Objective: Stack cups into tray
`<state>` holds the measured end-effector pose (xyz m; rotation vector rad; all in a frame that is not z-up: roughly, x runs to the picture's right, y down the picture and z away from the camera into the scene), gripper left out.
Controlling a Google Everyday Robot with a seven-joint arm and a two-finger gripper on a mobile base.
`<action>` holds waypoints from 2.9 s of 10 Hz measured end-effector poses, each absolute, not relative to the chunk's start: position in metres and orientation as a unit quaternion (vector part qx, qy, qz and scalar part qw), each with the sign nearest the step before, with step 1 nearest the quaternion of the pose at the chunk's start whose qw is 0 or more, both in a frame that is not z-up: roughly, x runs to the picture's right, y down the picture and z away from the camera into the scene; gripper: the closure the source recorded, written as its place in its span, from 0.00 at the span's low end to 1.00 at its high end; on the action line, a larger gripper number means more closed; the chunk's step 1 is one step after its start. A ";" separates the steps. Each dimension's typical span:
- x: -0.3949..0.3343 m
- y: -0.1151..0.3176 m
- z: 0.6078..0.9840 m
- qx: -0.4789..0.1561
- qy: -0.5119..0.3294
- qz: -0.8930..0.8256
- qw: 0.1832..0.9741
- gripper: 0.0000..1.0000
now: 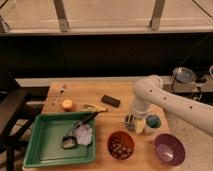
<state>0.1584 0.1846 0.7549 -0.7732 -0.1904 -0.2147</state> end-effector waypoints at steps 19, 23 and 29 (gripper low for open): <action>0.154 0.168 0.758 -0.349 -0.058 -0.082 0.932 1.00; 0.102 0.132 0.737 -0.317 -0.078 -0.137 0.935 1.00; -0.044 0.116 0.712 -0.295 -0.135 -0.282 0.903 1.00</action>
